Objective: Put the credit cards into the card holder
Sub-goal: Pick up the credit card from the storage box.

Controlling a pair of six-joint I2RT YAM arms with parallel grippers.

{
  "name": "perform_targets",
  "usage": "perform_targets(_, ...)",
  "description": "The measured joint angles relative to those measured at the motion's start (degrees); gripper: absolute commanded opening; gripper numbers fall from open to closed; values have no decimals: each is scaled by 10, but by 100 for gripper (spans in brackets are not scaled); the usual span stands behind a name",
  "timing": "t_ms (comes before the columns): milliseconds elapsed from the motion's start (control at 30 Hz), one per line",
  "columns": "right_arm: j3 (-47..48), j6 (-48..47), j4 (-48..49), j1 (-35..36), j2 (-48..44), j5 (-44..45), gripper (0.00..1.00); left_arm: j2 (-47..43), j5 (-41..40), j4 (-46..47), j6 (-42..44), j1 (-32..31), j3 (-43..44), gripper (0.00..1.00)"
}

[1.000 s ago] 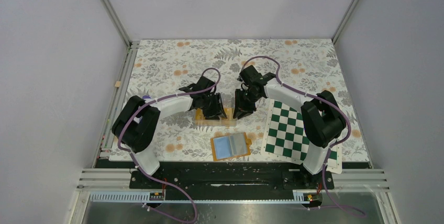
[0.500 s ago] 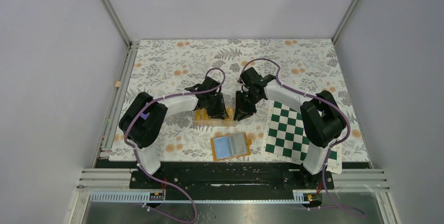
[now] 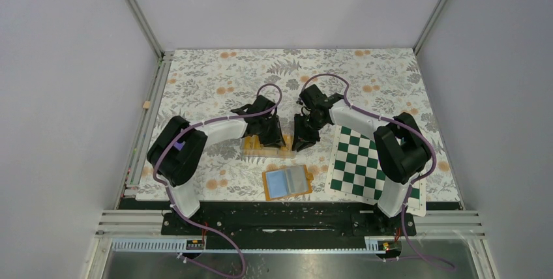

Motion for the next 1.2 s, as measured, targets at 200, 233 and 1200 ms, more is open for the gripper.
perform_targets(200,-3,0,4,0,0,0,28,2,0,-3,0,-5,9,21)
perform_targets(233,-3,0,4,0,0,0,28,2,-1,-2,0,-6,10,20)
perform_targets(1200,-14,-2,-1,-2,0,-3,28,40,-84,-87,31,-42,80,0)
